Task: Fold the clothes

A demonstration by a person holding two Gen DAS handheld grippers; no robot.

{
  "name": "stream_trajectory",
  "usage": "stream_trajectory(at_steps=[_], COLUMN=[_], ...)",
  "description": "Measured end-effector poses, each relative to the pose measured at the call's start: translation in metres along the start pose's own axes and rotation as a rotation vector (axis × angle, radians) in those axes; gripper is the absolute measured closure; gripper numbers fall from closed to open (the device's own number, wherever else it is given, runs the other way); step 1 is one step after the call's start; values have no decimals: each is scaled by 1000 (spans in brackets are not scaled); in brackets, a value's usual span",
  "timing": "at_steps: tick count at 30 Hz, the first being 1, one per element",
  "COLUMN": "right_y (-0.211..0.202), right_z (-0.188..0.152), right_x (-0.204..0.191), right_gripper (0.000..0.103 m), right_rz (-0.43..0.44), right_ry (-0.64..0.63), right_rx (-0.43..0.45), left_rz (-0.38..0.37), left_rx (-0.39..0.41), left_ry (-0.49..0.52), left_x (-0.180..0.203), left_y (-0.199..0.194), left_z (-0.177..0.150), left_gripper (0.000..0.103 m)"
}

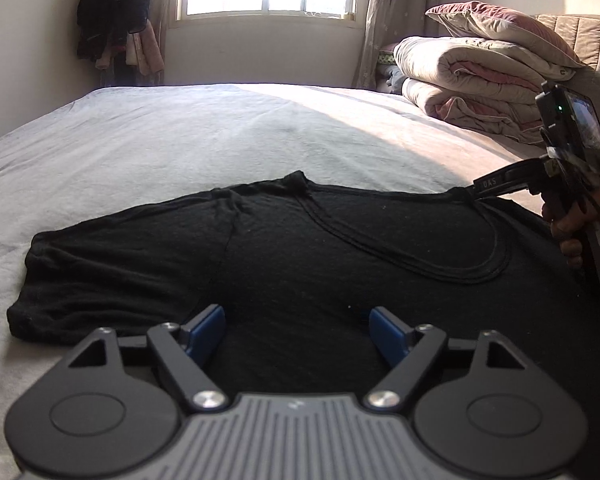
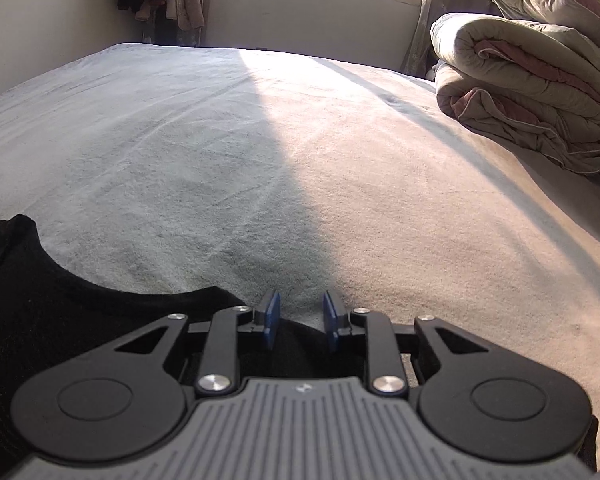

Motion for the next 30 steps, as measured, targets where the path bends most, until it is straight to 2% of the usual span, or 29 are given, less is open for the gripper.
stream_trajectory(at_steps=[3,6,8,12,17,20,24,26,30], right_y=[-10,-33,-48,-78,-114,-130,-138,-140,-142], right_z=[5,1,-5,-34,-73,-92,-118,-126,-126], right_x=[5,26,42,80,129,150,165,167,175], right_gripper=[75,62,60,55,53,44,42,42,42], right_rz=[16,28,27,-39,-77,-88,0,48,101], right_ry=[29,96,135,185,337,429,595,632,674], right_rx=[2,3,1,-4,-9,12,63,104,89], left_rz=[-8,-9,-5,0,6,8,4,-4,-41], left_rx=[-2,-6,-9,-13,-18,-21,-22,-24,-34], left_ry=[-2,5,14,24,35,41,40,36,28], left_x=[1,2,4,5,6,7,7,7,8], left_y=[1,2,3,4,5,6,7,7,8], left_z=[0,0,0,-1,-1,-2,-2,-2,-1], left_gripper=[19,17,16,14,14,13,12,10,3])
Point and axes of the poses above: each gripper's, at about its wrist camera, not at the fingertips, and y roughly the way its jaws point, x to its right, z to its top, the point moved 7 cm from there along y, roughly the way its jaws point, and after that the axes turned 1 degree about y, right-handed, at the moved point
